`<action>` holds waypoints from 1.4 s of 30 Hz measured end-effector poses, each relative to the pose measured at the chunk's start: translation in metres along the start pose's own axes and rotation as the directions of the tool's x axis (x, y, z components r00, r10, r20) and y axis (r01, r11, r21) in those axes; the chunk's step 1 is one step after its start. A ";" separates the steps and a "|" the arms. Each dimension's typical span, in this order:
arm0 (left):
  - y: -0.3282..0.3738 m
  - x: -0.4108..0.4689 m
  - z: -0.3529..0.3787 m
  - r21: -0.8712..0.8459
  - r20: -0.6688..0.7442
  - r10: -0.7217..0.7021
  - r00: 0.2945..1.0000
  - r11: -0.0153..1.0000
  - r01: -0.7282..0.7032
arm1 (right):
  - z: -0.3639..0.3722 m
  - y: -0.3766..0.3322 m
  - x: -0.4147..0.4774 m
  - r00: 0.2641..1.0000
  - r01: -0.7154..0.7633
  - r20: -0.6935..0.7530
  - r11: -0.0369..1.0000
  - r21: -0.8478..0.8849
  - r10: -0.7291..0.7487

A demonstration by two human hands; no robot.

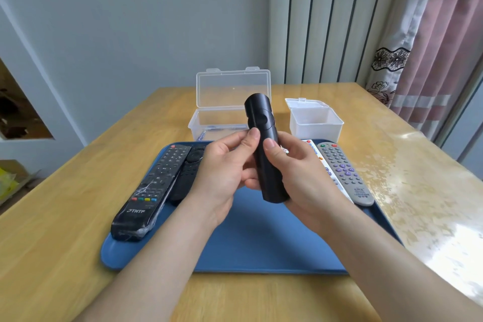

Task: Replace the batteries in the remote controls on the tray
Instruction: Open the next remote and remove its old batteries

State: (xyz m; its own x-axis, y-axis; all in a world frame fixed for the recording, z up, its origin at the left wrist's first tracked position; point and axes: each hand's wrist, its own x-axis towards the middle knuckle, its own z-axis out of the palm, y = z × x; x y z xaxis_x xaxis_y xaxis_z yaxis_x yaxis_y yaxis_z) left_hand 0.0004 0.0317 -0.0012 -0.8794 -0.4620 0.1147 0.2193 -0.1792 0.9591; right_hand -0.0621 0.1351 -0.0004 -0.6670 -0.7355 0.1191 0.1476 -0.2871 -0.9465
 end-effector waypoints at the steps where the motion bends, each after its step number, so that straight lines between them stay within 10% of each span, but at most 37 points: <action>1: 0.001 0.000 -0.002 -0.008 0.014 -0.006 1.000 1.000 0.006 | 0.000 0.000 -0.001 1.000 0.002 0.006 1.000 -0.011 -0.002; 35: 0.004 0.000 0.001 0.161 -0.108 -0.012 0.994 0.987 0.029 | 0.013 0.002 -0.003 0.996 -0.084 -0.030 0.995 0.048 0.085; 39: 0.005 0.001 -0.008 0.784 0.070 0.362 0.929 0.556 -0.276 | 0.003 -0.005 0.005 0.972 -0.144 -0.153 0.968 0.205 0.178; 42: 0.003 -0.009 0.000 0.828 0.328 0.159 0.931 0.425 -0.365 | -0.005 -0.007 0.007 0.955 -0.169 -0.183 0.934 0.316 0.235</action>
State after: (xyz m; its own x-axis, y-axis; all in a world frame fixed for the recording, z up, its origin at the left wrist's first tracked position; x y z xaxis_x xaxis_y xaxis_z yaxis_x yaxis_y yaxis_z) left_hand 0.0086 0.0354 0.0011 -0.9226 -0.1735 0.3444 0.0641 0.8117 0.5806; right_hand -0.0714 0.1350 0.0057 -0.7356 -0.6574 -0.1635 0.4813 -0.3372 -0.8091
